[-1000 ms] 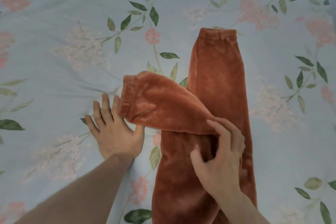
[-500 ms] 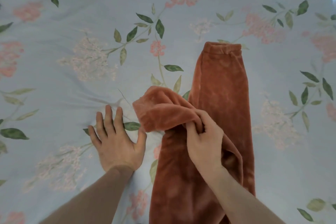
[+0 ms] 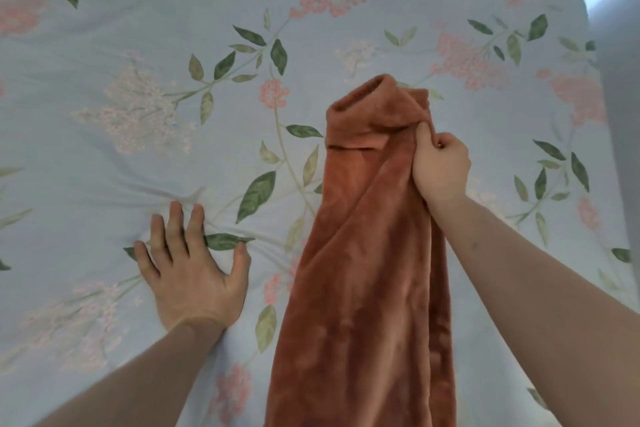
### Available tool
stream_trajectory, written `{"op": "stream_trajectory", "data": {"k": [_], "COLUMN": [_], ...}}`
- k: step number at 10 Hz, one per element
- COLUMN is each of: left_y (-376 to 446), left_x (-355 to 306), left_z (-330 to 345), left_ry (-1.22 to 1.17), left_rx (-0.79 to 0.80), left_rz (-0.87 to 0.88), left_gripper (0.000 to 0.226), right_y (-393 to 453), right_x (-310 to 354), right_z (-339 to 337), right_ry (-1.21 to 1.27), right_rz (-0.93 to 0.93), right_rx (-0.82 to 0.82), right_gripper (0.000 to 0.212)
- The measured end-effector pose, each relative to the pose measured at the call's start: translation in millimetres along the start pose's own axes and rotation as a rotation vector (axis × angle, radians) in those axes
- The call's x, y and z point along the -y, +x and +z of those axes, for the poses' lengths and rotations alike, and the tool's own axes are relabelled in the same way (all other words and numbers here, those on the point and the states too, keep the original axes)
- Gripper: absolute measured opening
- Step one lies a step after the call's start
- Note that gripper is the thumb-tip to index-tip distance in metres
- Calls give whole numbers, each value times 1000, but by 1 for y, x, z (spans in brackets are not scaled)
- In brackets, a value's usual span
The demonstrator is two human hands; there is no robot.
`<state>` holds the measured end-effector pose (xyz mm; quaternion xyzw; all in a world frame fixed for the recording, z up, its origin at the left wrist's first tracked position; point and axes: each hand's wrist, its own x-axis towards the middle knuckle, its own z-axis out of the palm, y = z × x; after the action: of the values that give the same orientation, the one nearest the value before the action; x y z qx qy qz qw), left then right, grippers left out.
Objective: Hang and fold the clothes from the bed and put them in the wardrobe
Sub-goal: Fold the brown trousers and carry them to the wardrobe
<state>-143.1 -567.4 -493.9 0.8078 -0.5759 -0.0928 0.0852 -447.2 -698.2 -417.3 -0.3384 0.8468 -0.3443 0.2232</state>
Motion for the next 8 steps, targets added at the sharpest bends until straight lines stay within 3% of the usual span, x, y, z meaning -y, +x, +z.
{"op": "stream_trajectory", "data": {"k": [1, 2, 4, 5, 7, 8], "left_y": [0, 0, 1, 1, 0, -2], "left_x": [0, 0, -1, 1, -1, 1], "left_z": [0, -1, -1, -1, 0, 1], "left_ry": [-3, -4, 3, 0, -27, -29], "left_rx": [-1, -4, -4, 0, -23, -30], "left_rz": [1, -1, -3, 3, 4, 10], "left_gripper": [85, 85, 84, 84, 85, 85], "right_y": [2, -6, -7, -9, 3, 23], "right_x": [-12, -8, -31, -37, -2, 18], "right_z": [7, 11, -4, -5, 6, 16], "right_ry": [-98, -82, 53, -37, -45, -75], "right_rz": [77, 33, -43, 2, -374, -255], "right_rx": [53, 44, -177, -59, -22, 95], "right_gripper": [31, 27, 27, 34, 57, 33]}}
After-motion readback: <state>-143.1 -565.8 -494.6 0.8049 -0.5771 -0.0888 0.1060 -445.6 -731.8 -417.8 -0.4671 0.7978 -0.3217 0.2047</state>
